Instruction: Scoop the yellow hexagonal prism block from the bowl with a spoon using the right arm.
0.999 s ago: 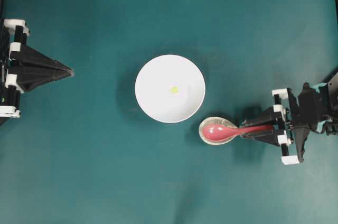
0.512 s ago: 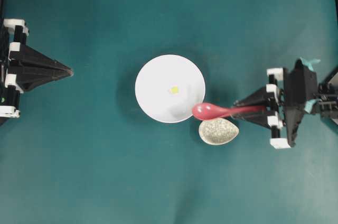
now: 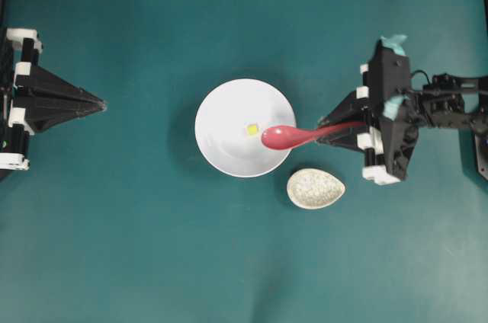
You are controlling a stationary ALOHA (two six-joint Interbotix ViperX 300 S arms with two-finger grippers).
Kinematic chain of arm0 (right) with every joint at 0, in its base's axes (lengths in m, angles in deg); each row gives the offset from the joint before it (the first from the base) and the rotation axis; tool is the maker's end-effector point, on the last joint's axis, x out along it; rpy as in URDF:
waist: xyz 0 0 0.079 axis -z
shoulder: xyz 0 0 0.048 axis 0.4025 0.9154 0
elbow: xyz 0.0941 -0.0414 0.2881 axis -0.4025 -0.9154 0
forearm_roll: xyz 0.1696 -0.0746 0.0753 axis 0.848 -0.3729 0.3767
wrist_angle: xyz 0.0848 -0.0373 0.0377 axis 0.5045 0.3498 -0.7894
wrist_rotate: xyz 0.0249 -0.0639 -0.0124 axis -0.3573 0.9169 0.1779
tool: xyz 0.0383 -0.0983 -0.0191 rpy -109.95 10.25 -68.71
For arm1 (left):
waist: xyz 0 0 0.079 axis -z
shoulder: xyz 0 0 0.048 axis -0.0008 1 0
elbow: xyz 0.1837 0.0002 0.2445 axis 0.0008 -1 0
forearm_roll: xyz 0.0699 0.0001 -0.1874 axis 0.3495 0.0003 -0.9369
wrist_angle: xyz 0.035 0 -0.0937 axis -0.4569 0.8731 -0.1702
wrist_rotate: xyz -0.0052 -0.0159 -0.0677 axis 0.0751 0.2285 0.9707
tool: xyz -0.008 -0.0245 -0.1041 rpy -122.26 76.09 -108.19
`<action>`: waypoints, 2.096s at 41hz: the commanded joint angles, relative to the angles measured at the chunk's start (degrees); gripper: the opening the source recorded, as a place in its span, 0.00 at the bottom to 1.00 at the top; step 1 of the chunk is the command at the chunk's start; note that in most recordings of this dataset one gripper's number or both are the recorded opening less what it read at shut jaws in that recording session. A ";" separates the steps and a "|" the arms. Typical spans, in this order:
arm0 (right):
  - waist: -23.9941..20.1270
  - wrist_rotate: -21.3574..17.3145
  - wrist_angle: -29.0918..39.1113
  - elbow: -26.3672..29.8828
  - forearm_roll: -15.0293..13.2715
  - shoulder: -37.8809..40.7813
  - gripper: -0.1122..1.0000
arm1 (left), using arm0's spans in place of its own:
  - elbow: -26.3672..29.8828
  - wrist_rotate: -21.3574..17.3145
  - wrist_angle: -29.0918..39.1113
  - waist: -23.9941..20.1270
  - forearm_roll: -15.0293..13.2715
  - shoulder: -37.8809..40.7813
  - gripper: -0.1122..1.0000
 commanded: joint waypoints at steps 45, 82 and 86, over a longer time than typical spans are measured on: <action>9.23 -6.42 50.36 34.10 -7.56 18.46 0.32 | 0.88 -0.18 -0.44 0.09 0.18 0.44 0.09; 8.88 -6.68 50.10 35.16 -7.82 23.73 0.32 | 0.88 -0.09 -0.35 0.00 0.18 0.53 0.09; 8.88 -6.68 49.13 35.16 -7.82 24.35 0.32 | 0.88 -0.18 -0.35 0.00 0.18 0.53 0.09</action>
